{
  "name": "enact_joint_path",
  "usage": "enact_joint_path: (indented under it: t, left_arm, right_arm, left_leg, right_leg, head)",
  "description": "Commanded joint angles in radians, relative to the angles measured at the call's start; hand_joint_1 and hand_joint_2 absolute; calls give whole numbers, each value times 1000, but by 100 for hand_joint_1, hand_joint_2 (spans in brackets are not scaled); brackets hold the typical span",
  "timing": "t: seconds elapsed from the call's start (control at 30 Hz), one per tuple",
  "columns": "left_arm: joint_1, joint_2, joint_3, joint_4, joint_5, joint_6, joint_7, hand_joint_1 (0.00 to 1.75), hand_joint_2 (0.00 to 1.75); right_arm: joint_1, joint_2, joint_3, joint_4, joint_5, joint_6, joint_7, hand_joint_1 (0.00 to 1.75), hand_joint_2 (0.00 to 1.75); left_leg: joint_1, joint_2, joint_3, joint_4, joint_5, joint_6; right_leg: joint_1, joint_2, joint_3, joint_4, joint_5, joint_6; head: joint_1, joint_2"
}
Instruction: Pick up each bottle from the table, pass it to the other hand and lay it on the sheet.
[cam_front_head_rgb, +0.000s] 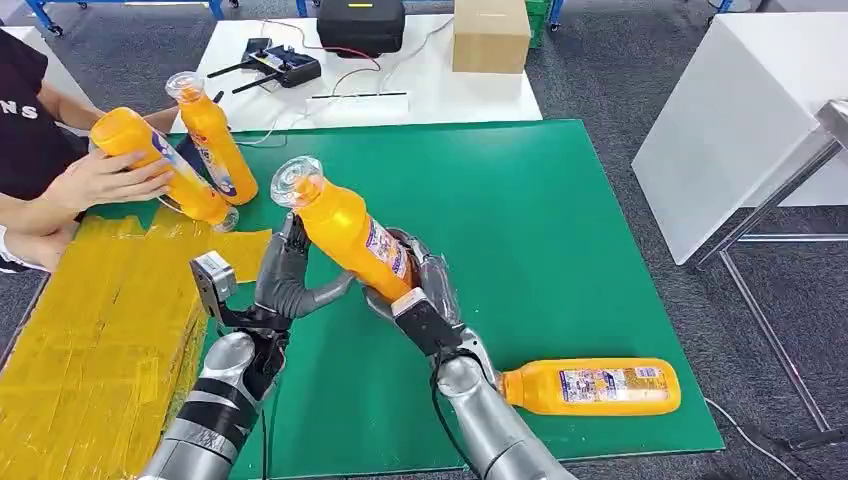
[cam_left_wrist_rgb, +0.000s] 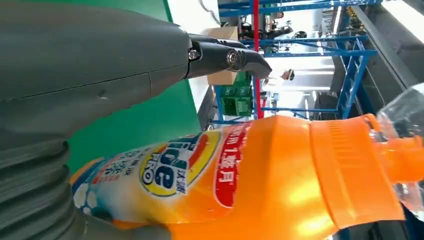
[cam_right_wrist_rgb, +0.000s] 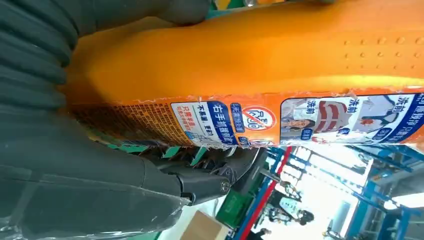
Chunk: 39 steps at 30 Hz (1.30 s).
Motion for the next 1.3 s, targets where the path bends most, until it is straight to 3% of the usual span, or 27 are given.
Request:
enact_joint_path:
  t: [0.03,0.37,0.53,1.1,1.13,1.17,1.2,1.3]
  left_arm:
    - [-19,25,-22,27,2,-9,3,0,175]
    - [-24,20,-48,43,-3,-34,-1,0,175]
    - [-61,7,-77,90,-4,-34,-2,0,175]
    - [-72,13,-81,138,35,-75,-14,0,175]
    - [-71,13,-81,138,35,-75,-14,9,175]
    - [-64,10,-73,127,37,-61,-14,152,175]
    - [-60,11,-72,122,37,-57,-14,175,175]
    - [-55,13,-68,112,37,-51,-14,175,175]
  right_arm:
    - [-43,-23,-8,105,8,6,-6,175,175]
    - [-57,-5,33,132,59,-12,-2,175,175]
    - [-75,3,307,169,111,-130,68,175,175]
    - [-88,3,503,239,28,-173,97,175,175]
    - [-86,3,503,241,28,-173,98,175,175]
    - [-89,3,515,248,13,-179,96,175,175]
    - [-88,3,517,252,8,-181,95,175,175]
    - [-86,3,514,258,6,-183,88,175,175]
  left_leg:
    - [1,0,2,-1,-1,-1]
    - [1,0,2,0,-1,-1]
    - [1,2,1,0,-1,-1]
    - [2,-1,4,0,-1,-2]
    - [2,0,3,0,-1,-2]
    - [2,-1,4,0,-2,-2]
    - [1,0,3,0,-1,-1]
    - [2,0,4,0,-2,-2]
  right_leg:
    - [1,0,3,-1,0,0]
    - [1,0,3,-1,-1,-1]
    - [1,1,1,0,0,-1]
    - [2,-2,5,-1,-1,-1]
    - [2,-1,4,-1,-1,-1]
    - [2,-2,5,-1,-2,-1]
    - [1,-1,3,-1,-1,-1]
    - [2,-2,5,-1,-2,-1]
  head:
    - [0,0]
    - [0,0]
    - [0,0]
    - [0,0]
    - [0,0]
    - [0,0]
    - [0,0]
    - [0,0]
